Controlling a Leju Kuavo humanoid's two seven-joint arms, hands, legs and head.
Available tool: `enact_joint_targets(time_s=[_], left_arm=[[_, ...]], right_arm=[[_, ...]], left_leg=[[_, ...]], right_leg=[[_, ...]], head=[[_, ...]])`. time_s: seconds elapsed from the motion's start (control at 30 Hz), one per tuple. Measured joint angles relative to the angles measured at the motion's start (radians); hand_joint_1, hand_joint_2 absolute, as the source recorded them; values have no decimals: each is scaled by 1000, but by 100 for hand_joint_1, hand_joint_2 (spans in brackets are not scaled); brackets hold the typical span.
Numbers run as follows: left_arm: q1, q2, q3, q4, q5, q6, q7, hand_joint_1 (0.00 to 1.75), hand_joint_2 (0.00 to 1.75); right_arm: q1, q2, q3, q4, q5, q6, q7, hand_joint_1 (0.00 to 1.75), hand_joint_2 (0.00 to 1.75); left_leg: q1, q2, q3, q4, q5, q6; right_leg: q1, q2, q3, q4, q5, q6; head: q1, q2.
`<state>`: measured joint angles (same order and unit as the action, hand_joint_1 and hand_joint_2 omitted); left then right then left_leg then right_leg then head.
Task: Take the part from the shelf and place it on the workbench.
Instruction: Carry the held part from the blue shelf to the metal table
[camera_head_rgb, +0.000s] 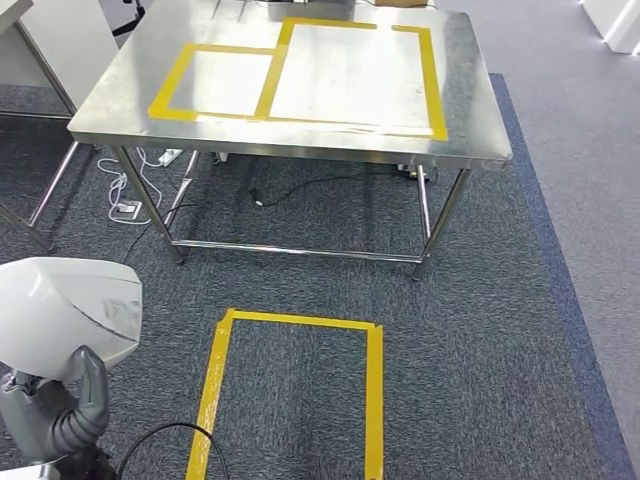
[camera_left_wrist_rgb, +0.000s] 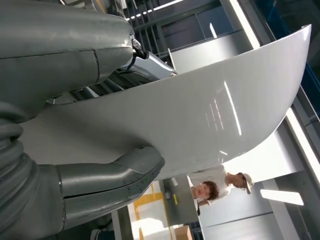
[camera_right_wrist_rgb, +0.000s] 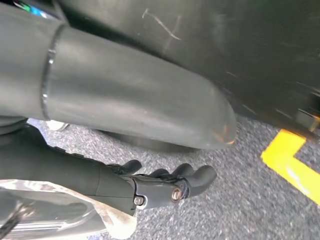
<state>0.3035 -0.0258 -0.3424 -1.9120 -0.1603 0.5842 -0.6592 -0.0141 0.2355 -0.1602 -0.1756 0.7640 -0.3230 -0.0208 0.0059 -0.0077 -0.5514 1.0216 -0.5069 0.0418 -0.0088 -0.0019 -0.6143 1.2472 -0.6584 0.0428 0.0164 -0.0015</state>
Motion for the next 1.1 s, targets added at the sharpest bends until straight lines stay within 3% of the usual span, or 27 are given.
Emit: enact_joint_targets(time_s=[0.03, 0.07, 0.1, 0.17, 0.23, 0.33, 0.37, 0.43, 0.5, 0.57, 0.6, 0.63, 0.67, 0.73, 0.77, 0.87, 0.93, 1.03, 1.07, 1.1], left_arm=[[1, 0, 0, 0, 0, 0, 0, 175, 175], [1, -1, 0, 0, 0, 0, -1, 175, 175], [1, -1, 0, 0, 0, 0, -1, 175, 175], [1, -1, 0, 0, 0, 0, -1, 175, 175], [1, -2, 0, 0, 0, 0, -1, 175, 175], [0, -3, 0, 0, -1, 0, -3, 175, 175], [-1, -3, 0, 0, -2, 1, -4, 175, 175], [-3, -3, 0, 0, -3, 1, -5, 175, 175], [-2, -3, -1, 0, -3, 2, -5, 175, 175], [0, -3, 0, 0, -2, 2, -5, 175, 175], [1, -3, 0, 0, -2, 2, -5, 175, 175], [1, -3, 0, 0, -2, 2, -5, 175, 175], [2, -3, 0, 0, -2, 2, -5, 175, 175], [5, -2, -1, 1, -2, 2, -4, 175, 175], [6, -2, 0, 1, -2, 2, -4, 175, 175], [6, -2, 0, 1, -2, 3, -3, 175, 175], [6, -2, 0, 0, -2, 3, -4, 175, 175], [6, -2, 0, 0, -3, 3, -5, 175, 175], [6, -2, 0, 0, -3, 3, -5, 175, 175], [6, -2, 0, 0, -3, 3, -5, 175, 175]], right_arm=[[2, 0, 0, 0, 0, 0, 0, 0, 0], [5, 0, 0, 0, 0, 0, 0, 0, 0], [7, 0, 0, 0, -1, 0, 0, 0, 0], [9, 0, 0, 1, -1, 0, 0, 0, 0], [10, 0, 0, 2, -1, 0, 0, 0, 0], [10, 0, 0, 2, -3, 0, 0, 0, 0], [9, 0, 0, 1, -4, 0, 0, 0, 0], [8, 0, 0, 1, -3, 0, 0, 0, 0], [8, 0, 0, 1, -4, 1, -1, 0, 0], [9, 0, 0, 1, -4, 1, -1, 0, 0], [10, 0, 0, 1, -4, 1, -1, 0, 0], [11, 0, 0, 1, -4, 1, -1, 0, 0], [11, 0, 0, 2, -4, 1, -1, 0, 0], [9, 0, 0, 2, -4, 1, -1, 0, 0], [8, 0, 0, 3, -4, 1, -1, 0, 0], [5, 0, 0, 2, -4, 5, -5, 0, 0], [2, 0, 0, 2, -4, 10, -12, 0, 0], [1, 0, 0, 2, -5, 13, -17, 0, 0], [3, 0, 0, 2, -6, 15, -17, 0, 0], [5, 0, 0, 2, -7, 17, -18, 0, 0]], left_leg=[[0, -1, 11, 0, -9, 0], [0, -3, 25, 0, -20, 0], [-1, -5, 42, 0, -32, -1], [-1, -7, 76, 0, -59, -7], [-1, -7, 96, -2, -81, -17], [-1, -7, 119, 4, -89, -33], [-1, -6, 114, 29, -86, -37], [1, -4, 63, 123, -89, -47], [4, -4, -25, 240, -132, -57], [9, -3, -92, 277, -176, -64], [11, -2, -104, 254, -168, -67], [13, 0, -109, 209, -128, -70], [15, 3, -112, 153, -65, -72], [16, 13, -113, 77, 25, -67], [16, 14, -114, 62, 40, -60], [16, 7, -89, 50, 35, -34], [15, 5, -68, 45, 29, -19], [7, 3, -49, 44, 6, -7], [3, 2, -38, 44, -3, -5], [-1, 1, -25, 44, -14, -3]], right_leg=[[0, 0, -36, 31, -7, 1], [0, 0, -55, 29, 4, 1], [0, 0, -58, -8, 38, 0], [2, 0, -43, -122, 131, -7], [8, 0, -26, -186, 177, -18], [9, 0, 0, -202, 172, -35], [6, 0, 14, -210, 167, -40], [0, 1, 45, -222, 159, -48], [-3, 2, 69, -228, 142, -51], [-7, 4, 100, -229, 117, -48], [-9, 5, 117, -229, 104, -45], [-12, 6, 133, -230, 89, -40], [-14, 7, 150, -229, 75, -34], [-14, 8, 171, -232, 45, -20], [-13, 8, 185, -232, 39, -11], [-13, 3, 203, -219, 46, 11], [-13, 2, 159, -147, 33, 12], [-6, 2, 23, 14, -49, 10], [-2, 2, -10, 29, -68, 6], [2, 2, -28, 15, -63, 0]], head=[[0, 0], [1, 0], [1, 0], [0, 0], [-4, 0], [-6, 0], [-7, 0], [-9, 0], [-10, 0], [-10, 0], [-10, 0], [-10, 0], [-12, 0], [-16, 0], [-17, 0], [-13, 0], [-11, 0], [-10, 0], [-9, 0], [-9, 0]])
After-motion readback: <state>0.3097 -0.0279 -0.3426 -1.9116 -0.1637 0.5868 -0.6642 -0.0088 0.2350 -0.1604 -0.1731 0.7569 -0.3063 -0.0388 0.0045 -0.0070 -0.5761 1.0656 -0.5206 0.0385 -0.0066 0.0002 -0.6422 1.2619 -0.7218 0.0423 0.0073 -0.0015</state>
